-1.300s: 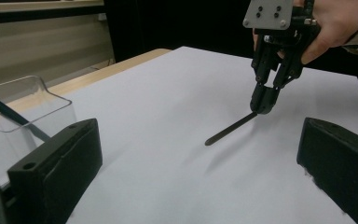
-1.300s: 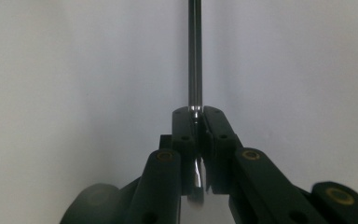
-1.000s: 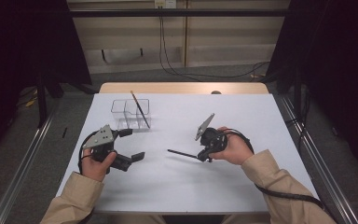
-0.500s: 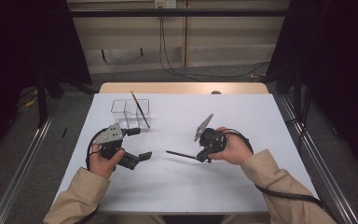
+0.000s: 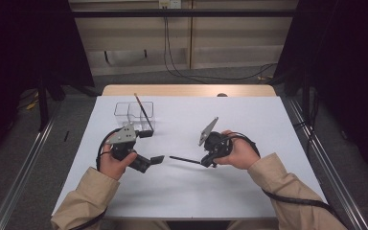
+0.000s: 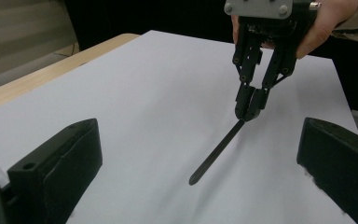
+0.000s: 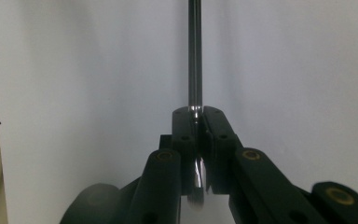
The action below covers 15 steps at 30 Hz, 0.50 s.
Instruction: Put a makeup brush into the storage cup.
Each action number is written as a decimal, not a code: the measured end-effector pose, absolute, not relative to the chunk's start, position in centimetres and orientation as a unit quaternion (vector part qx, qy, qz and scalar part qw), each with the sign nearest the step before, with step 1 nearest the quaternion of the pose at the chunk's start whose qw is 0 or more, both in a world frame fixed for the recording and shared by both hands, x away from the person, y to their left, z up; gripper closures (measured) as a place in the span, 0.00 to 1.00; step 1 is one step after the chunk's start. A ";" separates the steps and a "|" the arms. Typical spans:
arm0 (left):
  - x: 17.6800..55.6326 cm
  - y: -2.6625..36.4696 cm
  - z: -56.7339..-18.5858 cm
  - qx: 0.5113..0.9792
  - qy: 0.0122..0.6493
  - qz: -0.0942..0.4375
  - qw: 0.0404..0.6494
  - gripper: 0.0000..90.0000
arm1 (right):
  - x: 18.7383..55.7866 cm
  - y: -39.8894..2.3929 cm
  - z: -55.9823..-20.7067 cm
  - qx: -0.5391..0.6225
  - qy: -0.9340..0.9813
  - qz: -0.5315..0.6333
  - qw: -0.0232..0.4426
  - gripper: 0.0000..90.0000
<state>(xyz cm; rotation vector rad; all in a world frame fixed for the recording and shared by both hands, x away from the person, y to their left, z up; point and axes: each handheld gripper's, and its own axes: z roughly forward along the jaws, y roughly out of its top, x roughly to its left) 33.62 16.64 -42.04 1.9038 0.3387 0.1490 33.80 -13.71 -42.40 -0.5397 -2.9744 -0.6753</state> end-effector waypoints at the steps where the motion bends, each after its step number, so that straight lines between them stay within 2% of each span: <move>1: 33.7 16.5 -42.0 0.811 0.141 0.061 0.564 0.00 | 33.8 -13.7 -42.4 -0.173 -0.960 -0.217 0.024 0.94; 15: 34.1 14.1 -41.4 0.843 0.118 0.029 0.524 0.00 | 33.8 -13.1 -42.1 -0.160 -0.963 -0.215 0.024 0.94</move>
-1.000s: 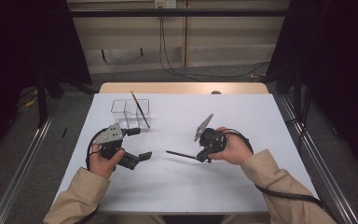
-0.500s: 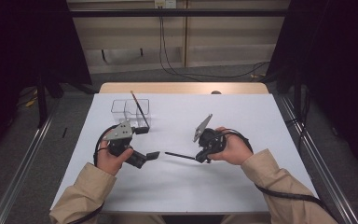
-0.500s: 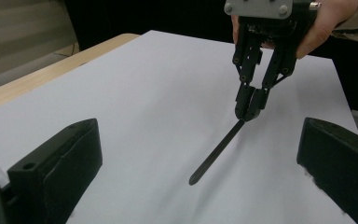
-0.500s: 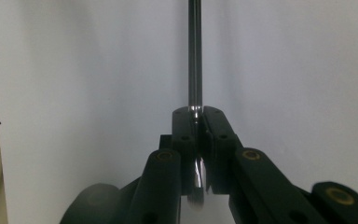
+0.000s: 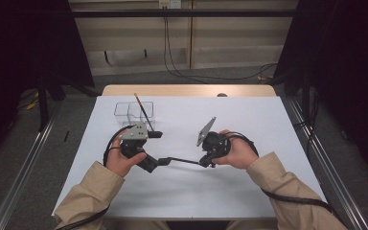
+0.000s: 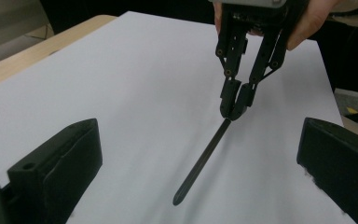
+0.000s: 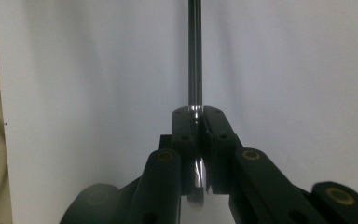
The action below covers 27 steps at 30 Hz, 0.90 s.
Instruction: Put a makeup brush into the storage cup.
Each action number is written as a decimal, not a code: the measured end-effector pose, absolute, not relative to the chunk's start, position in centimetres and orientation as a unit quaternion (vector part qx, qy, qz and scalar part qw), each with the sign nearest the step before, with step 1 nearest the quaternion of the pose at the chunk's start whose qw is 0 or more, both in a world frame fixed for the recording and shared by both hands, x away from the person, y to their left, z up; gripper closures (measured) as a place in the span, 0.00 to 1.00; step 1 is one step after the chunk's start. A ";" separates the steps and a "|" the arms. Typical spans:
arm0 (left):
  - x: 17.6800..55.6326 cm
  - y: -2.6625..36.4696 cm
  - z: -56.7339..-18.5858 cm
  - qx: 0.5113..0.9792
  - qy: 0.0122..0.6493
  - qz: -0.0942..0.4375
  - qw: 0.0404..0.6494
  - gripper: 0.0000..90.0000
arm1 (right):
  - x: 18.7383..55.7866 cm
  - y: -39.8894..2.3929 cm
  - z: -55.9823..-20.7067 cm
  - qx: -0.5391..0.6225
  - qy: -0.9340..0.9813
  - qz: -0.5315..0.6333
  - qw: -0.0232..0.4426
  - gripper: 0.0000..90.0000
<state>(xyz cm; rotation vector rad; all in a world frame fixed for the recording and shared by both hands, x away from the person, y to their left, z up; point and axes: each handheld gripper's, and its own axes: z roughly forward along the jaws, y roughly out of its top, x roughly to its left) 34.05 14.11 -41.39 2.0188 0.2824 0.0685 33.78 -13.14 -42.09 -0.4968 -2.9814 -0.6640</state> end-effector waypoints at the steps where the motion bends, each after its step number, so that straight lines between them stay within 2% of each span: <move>1: 34.1 13.9 -41.4 0.847 0.116 0.027 0.518 0.00 | 33.7 -13.1 -42.1 -0.160 -0.963 -0.214 0.024 0.94; 27: 34.6 10.5 -40.7 0.900 0.079 -0.030 0.428 0.00 | 33.7 -12.7 -41.7 -0.144 -0.967 -0.211 0.022 0.94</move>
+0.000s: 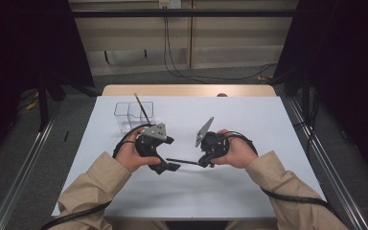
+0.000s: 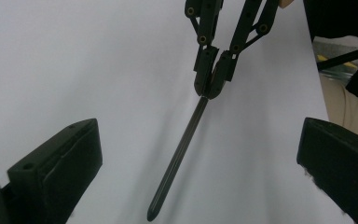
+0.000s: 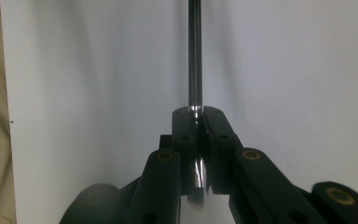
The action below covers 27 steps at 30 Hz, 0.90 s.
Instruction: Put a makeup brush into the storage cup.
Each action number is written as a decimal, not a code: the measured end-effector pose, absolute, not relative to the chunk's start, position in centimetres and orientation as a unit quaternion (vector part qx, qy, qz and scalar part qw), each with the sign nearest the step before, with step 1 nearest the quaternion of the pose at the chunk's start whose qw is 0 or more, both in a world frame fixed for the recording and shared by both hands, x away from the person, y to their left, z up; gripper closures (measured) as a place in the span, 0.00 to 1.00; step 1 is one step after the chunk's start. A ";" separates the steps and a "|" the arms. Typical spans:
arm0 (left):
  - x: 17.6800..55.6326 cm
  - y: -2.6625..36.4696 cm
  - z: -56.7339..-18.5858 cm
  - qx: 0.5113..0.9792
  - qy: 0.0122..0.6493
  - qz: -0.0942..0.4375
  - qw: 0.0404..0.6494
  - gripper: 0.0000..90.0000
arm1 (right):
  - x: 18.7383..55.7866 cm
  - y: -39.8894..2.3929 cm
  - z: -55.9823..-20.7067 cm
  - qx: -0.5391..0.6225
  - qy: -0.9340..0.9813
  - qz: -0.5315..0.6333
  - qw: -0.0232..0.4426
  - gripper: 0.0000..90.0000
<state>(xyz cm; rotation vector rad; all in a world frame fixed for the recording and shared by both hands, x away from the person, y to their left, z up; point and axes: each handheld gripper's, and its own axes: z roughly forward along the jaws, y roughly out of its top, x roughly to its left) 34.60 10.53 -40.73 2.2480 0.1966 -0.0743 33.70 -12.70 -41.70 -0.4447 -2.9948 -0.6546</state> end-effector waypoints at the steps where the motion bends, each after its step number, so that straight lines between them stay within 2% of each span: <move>1: 34.6 10.4 -40.7 0.902 0.077 -0.030 0.423 0.00 | 33.7 -12.7 -41.7 -0.145 -0.966 -0.211 0.024 0.94; 9: 34.7 9.7 -40.3 0.916 0.073 -0.031 0.393 0.00 | 33.6 -12.7 -41.7 -0.140 -0.967 -0.213 0.023 0.94; 15: 34.5 9.2 -40.3 0.935 0.070 -0.024 0.347 0.00 | 33.6 -12.8 -41.6 -0.140 -0.967 -0.211 0.024 0.94; 22: 34.6 8.9 -40.4 0.945 0.066 -0.017 0.321 0.11 | 33.6 -12.7 -41.3 -0.139 -0.968 -0.210 0.023 0.94; 27: 34.7 8.8 -40.4 0.943 0.064 -0.022 0.326 0.19 | 33.7 -12.8 -41.2 -0.131 -0.968 -0.212 0.020 0.94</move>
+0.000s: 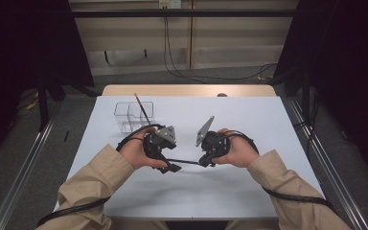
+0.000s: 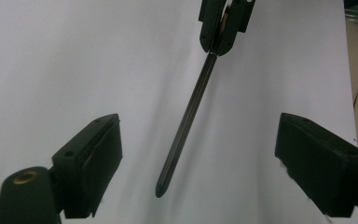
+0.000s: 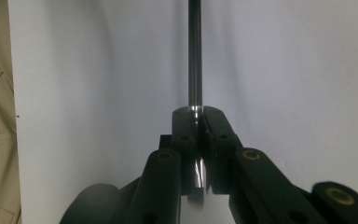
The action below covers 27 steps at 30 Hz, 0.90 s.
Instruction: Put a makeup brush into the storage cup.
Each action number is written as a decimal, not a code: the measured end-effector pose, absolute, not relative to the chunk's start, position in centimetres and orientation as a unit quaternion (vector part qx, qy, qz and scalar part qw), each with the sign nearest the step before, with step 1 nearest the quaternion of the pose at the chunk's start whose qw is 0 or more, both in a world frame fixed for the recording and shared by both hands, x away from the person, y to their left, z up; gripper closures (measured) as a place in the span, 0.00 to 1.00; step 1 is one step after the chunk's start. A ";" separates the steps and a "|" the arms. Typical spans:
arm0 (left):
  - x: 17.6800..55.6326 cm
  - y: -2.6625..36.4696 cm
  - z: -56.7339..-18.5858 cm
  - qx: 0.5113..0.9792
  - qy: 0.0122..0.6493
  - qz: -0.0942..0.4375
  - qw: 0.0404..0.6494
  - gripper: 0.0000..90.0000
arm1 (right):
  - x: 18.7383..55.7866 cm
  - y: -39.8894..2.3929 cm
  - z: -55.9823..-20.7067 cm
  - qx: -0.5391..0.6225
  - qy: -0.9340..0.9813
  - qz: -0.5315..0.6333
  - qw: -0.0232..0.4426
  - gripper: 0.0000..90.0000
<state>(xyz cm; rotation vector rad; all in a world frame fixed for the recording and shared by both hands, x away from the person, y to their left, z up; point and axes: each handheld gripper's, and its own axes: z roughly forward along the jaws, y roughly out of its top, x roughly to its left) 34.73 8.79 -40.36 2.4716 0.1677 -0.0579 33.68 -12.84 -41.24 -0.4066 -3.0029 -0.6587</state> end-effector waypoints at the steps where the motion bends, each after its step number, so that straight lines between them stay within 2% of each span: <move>1: 34.8 8.7 -40.3 0.944 0.059 -0.026 0.324 0.22 | 33.7 -12.8 -41.2 -0.132 -0.968 -0.211 0.022 0.94; 6: 35.0 8.6 -40.4 0.942 0.051 -0.048 0.328 0.33 | 33.6 -12.9 -41.1 -0.137 -0.968 -0.208 0.024 0.94; 8: 35.0 8.5 -40.4 0.942 0.051 -0.053 0.326 0.40 | 33.6 -12.9 -41.1 -0.137 -0.969 -0.206 0.024 0.94; 19: 35.2 8.2 -40.8 0.950 0.052 -0.061 0.303 0.52 | 33.7 -13.1 -40.7 -0.135 -0.969 -0.208 0.022 0.94; 27: 35.1 7.7 -41.0 0.957 0.053 -0.059 0.281 0.70 | 33.5 -13.1 -40.6 -0.133 -0.969 -0.207 0.021 0.94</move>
